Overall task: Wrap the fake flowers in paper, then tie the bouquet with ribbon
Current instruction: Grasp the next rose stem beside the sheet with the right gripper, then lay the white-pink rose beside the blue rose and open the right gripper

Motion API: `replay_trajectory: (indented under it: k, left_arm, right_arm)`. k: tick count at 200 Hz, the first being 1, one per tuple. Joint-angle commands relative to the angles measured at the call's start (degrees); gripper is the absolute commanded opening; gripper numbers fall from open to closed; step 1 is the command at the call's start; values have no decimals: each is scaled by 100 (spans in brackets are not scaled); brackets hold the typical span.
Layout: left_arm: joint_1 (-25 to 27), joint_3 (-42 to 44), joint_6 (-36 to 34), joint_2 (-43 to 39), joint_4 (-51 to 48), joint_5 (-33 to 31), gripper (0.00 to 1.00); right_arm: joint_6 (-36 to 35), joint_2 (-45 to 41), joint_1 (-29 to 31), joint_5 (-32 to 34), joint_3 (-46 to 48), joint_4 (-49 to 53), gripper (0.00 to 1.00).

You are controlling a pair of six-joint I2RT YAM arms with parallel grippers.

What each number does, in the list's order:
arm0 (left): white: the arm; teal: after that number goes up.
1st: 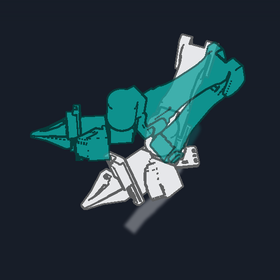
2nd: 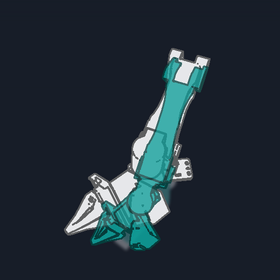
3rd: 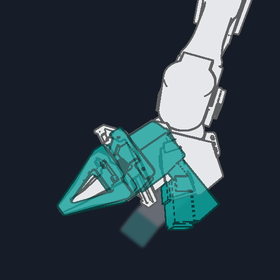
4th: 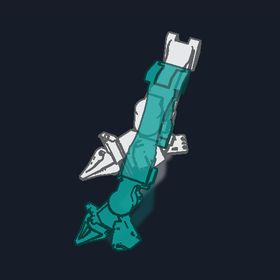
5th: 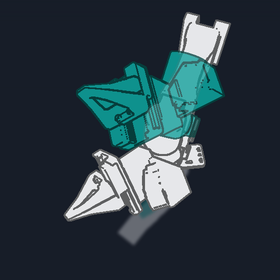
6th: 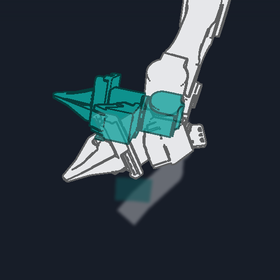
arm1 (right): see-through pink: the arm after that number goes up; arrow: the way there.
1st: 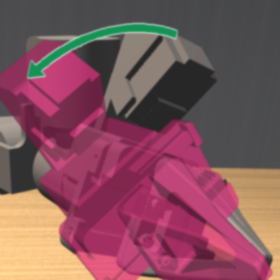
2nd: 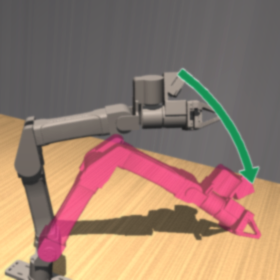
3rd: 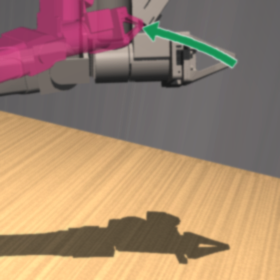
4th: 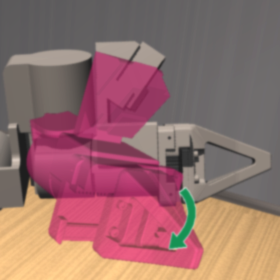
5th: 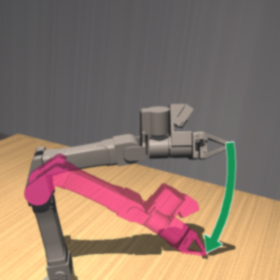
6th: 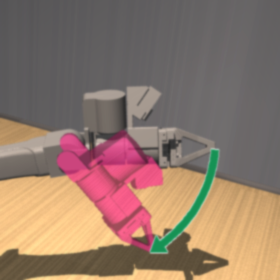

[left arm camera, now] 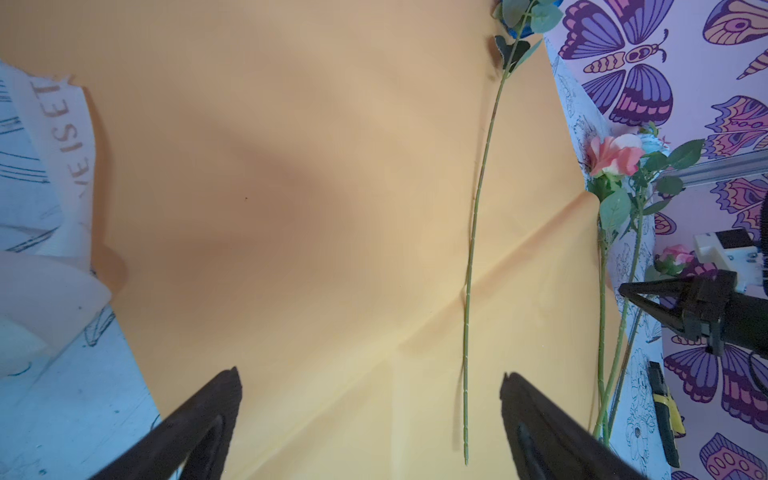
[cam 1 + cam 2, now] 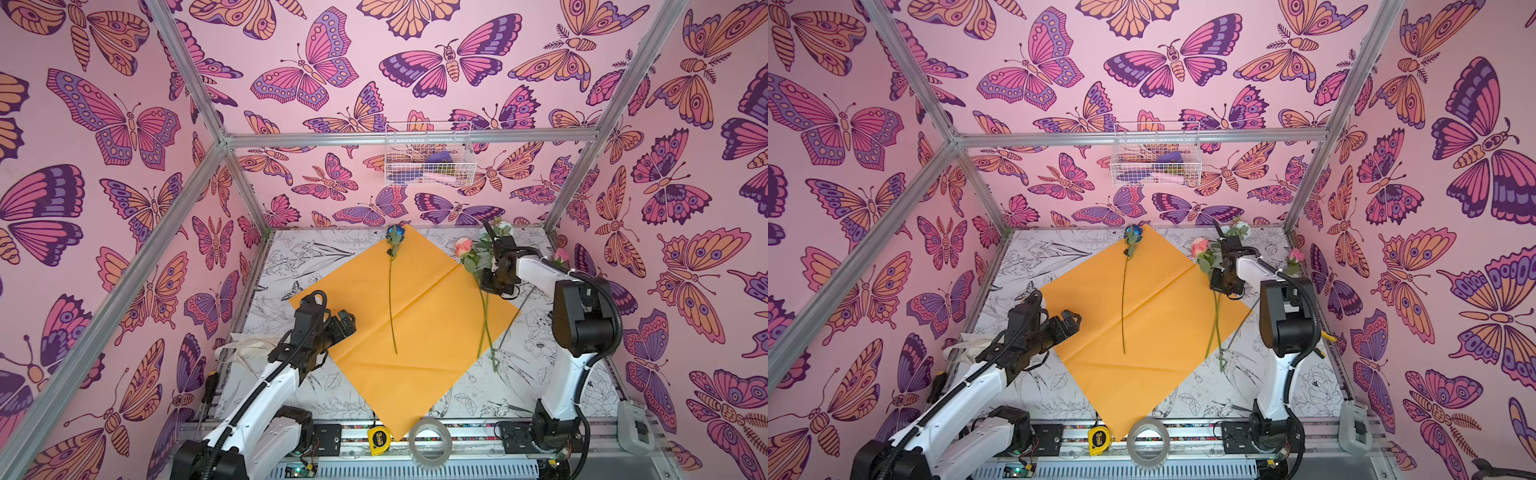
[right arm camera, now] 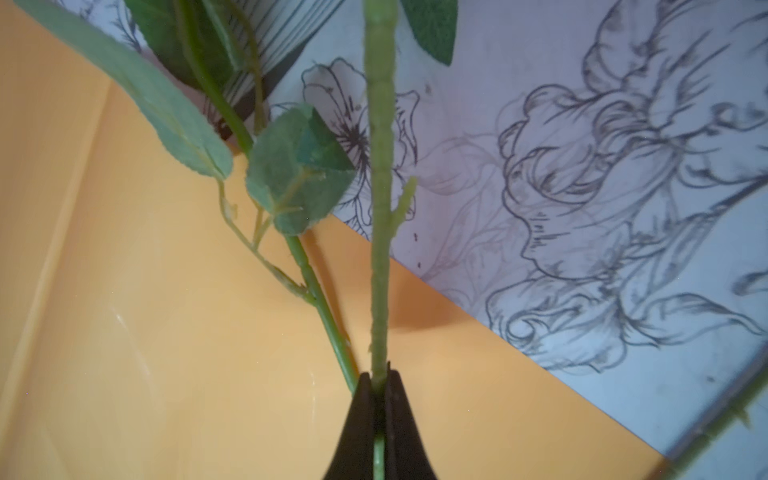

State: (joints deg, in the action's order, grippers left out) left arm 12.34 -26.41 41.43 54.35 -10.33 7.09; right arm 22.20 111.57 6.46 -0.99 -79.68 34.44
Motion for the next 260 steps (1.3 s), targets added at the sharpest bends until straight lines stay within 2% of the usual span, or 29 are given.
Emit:
replay_trajectory:
  k: [1,63,108,125,143,169,219,260]
  left_arm:
    - [-25,116,15,-3,5,-137,99]
    - [-24,118,-21,-11,4,-201,99]
    - [-38,150,-23,21,5,-219,99]
    - [-30,154,-29,15,4,-208,99]
    - [-34,158,-21,5,6,-183,99]
    - [-36,204,-21,-53,6,-147,99]
    - [-47,275,-55,-186,-30,-123,99]
    - [-54,262,-95,-201,-74,-94,99]
  right_arm:
    - [-215,-609,-16,182,-77,291,0]
    - [133,-1860,139,-636,726,-274,0]
    - [567,-2315,946,-1213,1061,-861,0]
    - [724,-2189,1397,-1245,951,-1042,0]
    - [790,-1650,1860,-1225,627,-1151,0]
    - [982,-873,2208,-1236,47,-1273,0]
    - [1126,437,2417,-1202,-1093,-1325,0]
    - [1319,869,2421,-928,-1457,-1532,0]
